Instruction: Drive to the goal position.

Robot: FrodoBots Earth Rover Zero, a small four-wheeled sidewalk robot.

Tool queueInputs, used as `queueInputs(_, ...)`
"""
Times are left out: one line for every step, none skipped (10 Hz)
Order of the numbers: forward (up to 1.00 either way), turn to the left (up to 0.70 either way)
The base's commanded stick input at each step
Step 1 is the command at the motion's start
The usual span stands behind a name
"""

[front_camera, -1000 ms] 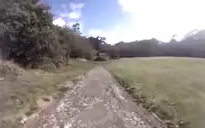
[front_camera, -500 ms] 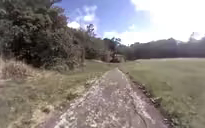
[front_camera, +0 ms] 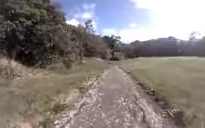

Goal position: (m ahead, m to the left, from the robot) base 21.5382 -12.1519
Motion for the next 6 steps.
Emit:
queueInputs(1.00,-0.39)
queueInputs(1.00,-0.40)
queueInputs(1.00,-0.40)
queueInputs(1.00,0.00)
queueInputs(1.00,0.00)
queueInputs(1.00,0.00)
